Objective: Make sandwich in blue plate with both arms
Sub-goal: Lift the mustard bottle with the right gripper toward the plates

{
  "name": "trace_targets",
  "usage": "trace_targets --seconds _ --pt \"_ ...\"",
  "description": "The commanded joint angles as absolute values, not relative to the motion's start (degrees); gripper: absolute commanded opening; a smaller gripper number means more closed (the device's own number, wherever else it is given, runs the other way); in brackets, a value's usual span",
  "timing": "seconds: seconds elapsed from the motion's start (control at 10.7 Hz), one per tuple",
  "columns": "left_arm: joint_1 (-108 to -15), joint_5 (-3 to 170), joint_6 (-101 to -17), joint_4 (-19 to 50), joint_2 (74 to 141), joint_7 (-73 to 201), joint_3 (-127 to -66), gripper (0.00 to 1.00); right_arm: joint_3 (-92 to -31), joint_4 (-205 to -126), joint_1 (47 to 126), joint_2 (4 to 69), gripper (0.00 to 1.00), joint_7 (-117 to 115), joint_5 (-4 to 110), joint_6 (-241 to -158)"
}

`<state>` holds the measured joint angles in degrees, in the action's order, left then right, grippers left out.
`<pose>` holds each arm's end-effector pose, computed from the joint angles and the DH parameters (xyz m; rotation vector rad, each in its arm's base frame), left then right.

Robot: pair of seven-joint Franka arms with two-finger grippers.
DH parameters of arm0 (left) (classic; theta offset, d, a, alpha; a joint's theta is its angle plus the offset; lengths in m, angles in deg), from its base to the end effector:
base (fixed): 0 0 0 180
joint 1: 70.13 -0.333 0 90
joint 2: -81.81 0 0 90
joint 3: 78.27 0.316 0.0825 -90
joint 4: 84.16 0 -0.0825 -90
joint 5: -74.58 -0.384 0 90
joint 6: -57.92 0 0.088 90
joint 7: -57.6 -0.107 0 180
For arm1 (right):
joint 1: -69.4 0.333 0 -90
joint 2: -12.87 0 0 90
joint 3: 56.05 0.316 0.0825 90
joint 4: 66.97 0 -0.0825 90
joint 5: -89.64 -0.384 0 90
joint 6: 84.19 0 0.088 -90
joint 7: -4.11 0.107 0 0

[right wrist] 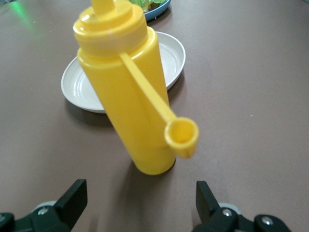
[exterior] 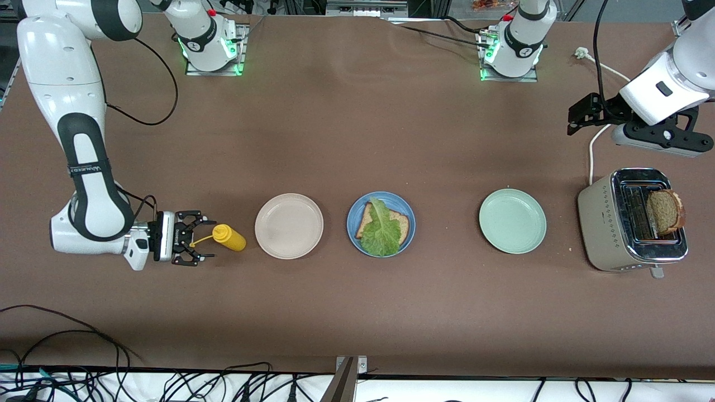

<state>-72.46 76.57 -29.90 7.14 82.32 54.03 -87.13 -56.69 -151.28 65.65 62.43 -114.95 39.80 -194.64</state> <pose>0.5481 -0.0662 0.6058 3.0933 -0.2736 -0.1094 0.6853 0.0018 0.1527 -1.7490 -1.6452 -0.5847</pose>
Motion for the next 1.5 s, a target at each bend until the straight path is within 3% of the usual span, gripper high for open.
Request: trace_targets --seconds 0.0,0.65,0.75,0.84,0.93,1.03,1.4 --pt "-72.85 77.83 -29.17 6.63 82.33 54.17 -87.24 1.00 -53.68 -149.58 65.00 65.07 1.00 -117.35 38.05 -197.30" --pt "-72.76 77.83 -27.87 6.63 82.25 54.26 -87.24 1.00 -52.97 -149.76 66.41 65.95 1.00 -118.23 33.22 -197.84" --pt "-72.67 77.83 -27.86 6.45 82.33 54.34 -87.32 1.00 -52.97 -149.85 66.85 66.04 0.95 -118.23 32.00 -197.84" --pt "-72.33 77.83 -27.86 6.28 82.33 54.35 -87.50 1.00 -52.97 -149.76 67.02 66.39 0.72 -118.23 31.90 -198.62" --pt "-72.24 77.83 -27.77 6.28 82.25 54.35 -87.50 1.00 -52.97 -149.76 67.03 66.30 0.22 -117.71 32.16 -199.67" --pt "-72.32 77.83 -27.68 6.28 82.25 54.26 -87.50 1.00 -52.97 -149.67 67.46 66.30 0.00 -117.01 32.42 -200.55" --pt "-71.88 77.66 -27.77 6.01 82.33 54.43 -87.68 1.00 -53.76 -149.50 69.66 64.64 0.00 -108.68 36.18 -201.61"
